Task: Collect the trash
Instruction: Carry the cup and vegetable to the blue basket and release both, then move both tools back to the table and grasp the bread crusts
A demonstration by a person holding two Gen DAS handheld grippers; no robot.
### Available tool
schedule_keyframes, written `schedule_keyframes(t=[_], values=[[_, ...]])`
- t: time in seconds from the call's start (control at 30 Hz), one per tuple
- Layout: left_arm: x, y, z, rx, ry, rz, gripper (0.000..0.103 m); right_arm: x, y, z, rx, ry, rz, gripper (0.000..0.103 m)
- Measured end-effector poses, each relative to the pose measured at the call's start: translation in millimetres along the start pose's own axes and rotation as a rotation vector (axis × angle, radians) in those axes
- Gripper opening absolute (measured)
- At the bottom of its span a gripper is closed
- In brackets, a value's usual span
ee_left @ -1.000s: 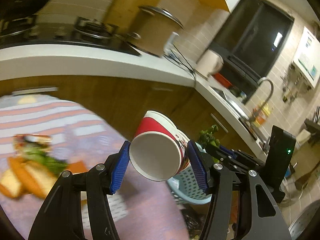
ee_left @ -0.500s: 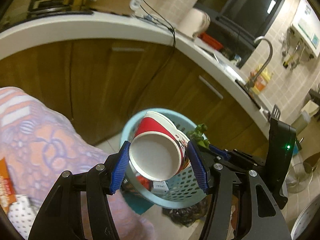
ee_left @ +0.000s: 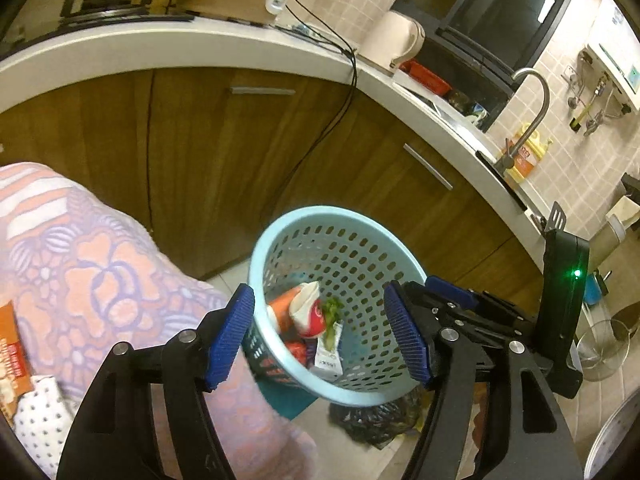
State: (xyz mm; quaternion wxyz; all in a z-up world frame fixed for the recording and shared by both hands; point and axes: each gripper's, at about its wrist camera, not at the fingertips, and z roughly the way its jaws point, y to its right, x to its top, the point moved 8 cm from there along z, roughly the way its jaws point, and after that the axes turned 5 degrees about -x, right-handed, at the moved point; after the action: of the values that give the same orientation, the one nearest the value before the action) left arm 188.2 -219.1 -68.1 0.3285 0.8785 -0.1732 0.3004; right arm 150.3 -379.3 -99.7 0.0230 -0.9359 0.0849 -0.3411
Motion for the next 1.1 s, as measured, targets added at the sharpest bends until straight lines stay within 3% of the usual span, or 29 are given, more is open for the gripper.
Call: schedule_keyframes(t=[0.43, 0.77, 0.93, 1.1], values=[[2.8, -42.9, -108.4, 0.092, 0.180, -0.073, 0.064, 17.8, -102.8, -61.2, 0.138, 0.134, -0.149, 0.040], [-16.6, -111.5, -226.0, 0.300, 0.334, -0.180, 0.066, 6.4, -212.5, -86.7, 0.276, 0.172, -0.304, 0.040], [-41.7, -150.1, -265.7, 0.387, 0.357, -0.238, 0.074, -8.3, -258.0, -83.6, 0.328, 0.156, -0.368, 0.040], [-72.9, -185.9, -284.0, 0.452, 0.316, -0.279, 0.079, -24.0, -285.4, -72.1, 0.364, 0.121, -0.407, 0.040]])
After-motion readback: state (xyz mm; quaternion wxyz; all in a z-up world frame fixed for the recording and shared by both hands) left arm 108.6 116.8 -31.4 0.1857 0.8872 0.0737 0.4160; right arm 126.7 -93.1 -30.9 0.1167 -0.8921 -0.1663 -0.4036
